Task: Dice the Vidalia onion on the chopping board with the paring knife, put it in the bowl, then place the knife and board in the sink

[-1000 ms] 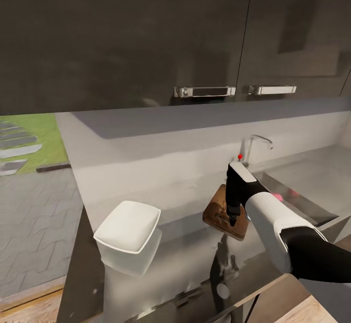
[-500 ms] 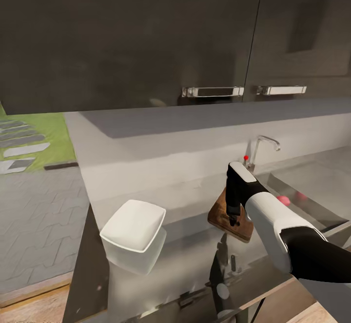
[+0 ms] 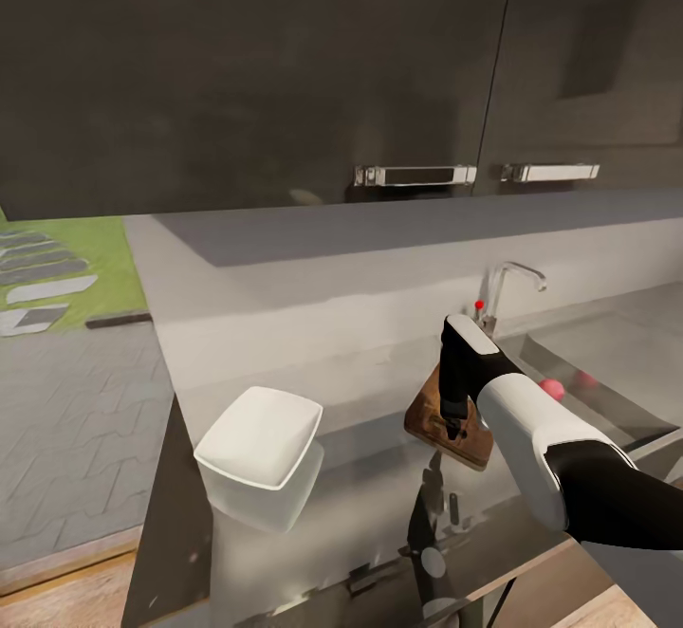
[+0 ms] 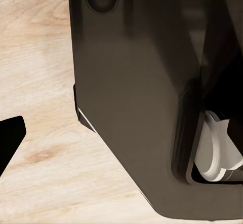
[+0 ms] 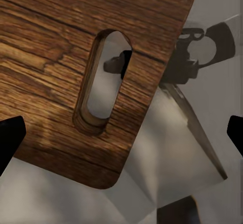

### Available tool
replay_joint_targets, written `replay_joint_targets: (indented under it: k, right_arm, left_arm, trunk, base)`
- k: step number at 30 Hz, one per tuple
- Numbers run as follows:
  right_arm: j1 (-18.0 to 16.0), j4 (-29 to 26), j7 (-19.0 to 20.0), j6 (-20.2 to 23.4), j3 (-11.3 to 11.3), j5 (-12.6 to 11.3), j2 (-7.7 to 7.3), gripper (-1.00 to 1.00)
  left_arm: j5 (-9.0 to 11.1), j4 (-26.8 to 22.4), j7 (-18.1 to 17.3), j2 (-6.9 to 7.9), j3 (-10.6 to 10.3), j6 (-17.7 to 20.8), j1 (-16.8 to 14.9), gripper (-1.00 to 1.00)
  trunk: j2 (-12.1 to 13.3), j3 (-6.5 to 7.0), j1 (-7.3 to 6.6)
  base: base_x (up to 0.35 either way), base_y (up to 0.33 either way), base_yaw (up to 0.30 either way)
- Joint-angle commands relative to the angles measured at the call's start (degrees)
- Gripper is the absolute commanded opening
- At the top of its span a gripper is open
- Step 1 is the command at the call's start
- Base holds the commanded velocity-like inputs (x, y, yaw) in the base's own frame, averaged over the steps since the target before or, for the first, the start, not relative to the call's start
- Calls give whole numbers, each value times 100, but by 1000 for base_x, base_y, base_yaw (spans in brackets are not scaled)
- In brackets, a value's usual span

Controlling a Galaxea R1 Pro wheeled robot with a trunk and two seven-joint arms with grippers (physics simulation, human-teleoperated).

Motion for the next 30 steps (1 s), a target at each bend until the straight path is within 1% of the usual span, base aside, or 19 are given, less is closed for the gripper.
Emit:
replay_joint_targets:
  k: [1, 8, 11, 17, 24, 30]
  right_arm:
    - [-5, 0, -14, -37, 48, -40, -6, 100]
    - [-5, 0, -43, -38, 47, -29, -6, 100]
    - [-5, 0, -340, -46, 42, -34, -6, 100]
    - [-5, 0, -524, -51, 40, -36, -6, 100]
    - [-5, 0, -530, -47, 39, -36, -6, 100]
    - [-5, 0, -523, -42, 39, -37, -6, 100]
  left_arm:
    - [3, -10, 0, 0, 1, -8, 3, 100]
    - [3, -10, 0, -1, 1, -8, 3, 100]
    - [3, -10, 0, 0, 1, -8, 3, 100]
    - [3, -10, 0, 0, 1, -8, 3, 100]
    - [4, -10, 0, -2, 1, -8, 3, 100]
    - [3, -9, 0, -2, 1, -8, 3, 100]
  trunk:
    - [-5, -7, 1]
    - [-5, -8, 1]
    - [-5, -8, 1]
    - [-5, -8, 1]
    - [-5, -10, 1]
    - [-5, -35, 1]
  base:
    - [0, 0, 0]
    - [0, 0, 0]
    - [0, 0, 0]
    - [0, 0, 0]
    - [0, 0, 12]
    - [0, 0, 129]
